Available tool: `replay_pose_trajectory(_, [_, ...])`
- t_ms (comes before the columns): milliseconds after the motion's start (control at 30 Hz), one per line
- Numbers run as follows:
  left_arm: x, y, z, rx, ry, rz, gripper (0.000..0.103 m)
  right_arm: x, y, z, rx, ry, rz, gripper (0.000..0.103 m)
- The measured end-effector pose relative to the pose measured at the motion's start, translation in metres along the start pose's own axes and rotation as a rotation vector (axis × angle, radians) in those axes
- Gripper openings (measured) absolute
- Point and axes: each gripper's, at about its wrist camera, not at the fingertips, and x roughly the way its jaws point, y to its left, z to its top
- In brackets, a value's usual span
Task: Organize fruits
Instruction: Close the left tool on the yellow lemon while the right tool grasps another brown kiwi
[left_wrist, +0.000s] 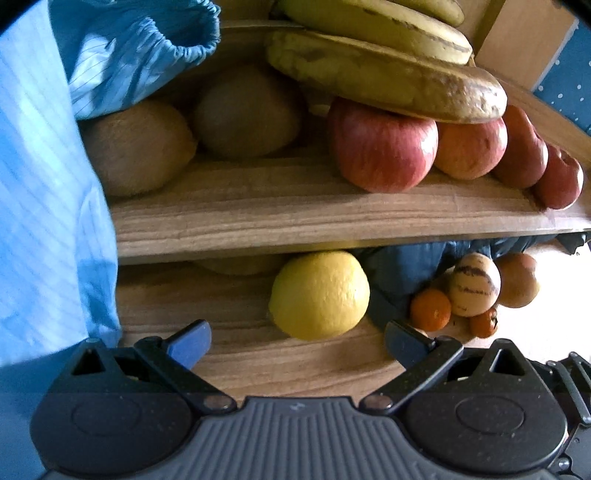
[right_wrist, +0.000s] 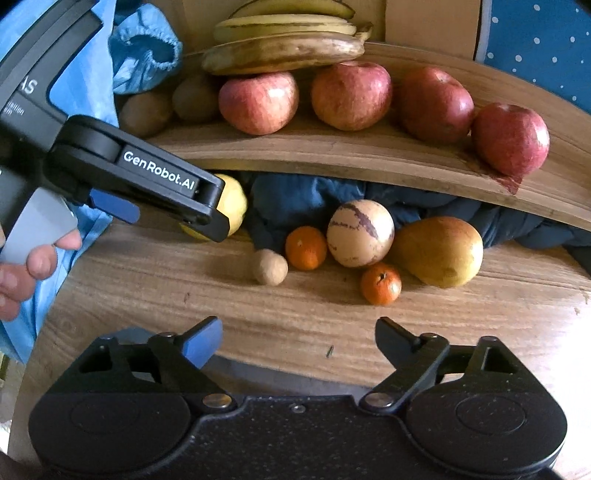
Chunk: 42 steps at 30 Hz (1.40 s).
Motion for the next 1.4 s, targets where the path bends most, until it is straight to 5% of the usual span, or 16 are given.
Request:
replay_pose_trajectory(367, [0.014,-0.004,0.016,0.024,-0.003,-0.031,0.101,0.021,0.006,0.016,0.01,-0.013,0.056,0.078])
replay_pose_trajectory(733, [0.016,0.008,0.022,-0.001,-0.004,-0.066,0.084,0.038,0.007,0.017,0.02,0.007,0.068,0.061])
replay_pose_trajectory(1067, [0.004,0.025,0.011,-0.024,-0.006,-0.108,0.067,0.042,0.01,0.023,0.015,-0.005,0.073,0.055])
replay_pose_trajectory(1400, [0.004,0.027,0.01,-0.02,0.008,-0.114,0.066,0.046,0.009,0.027,0.027,0.0,0.07,0.054])
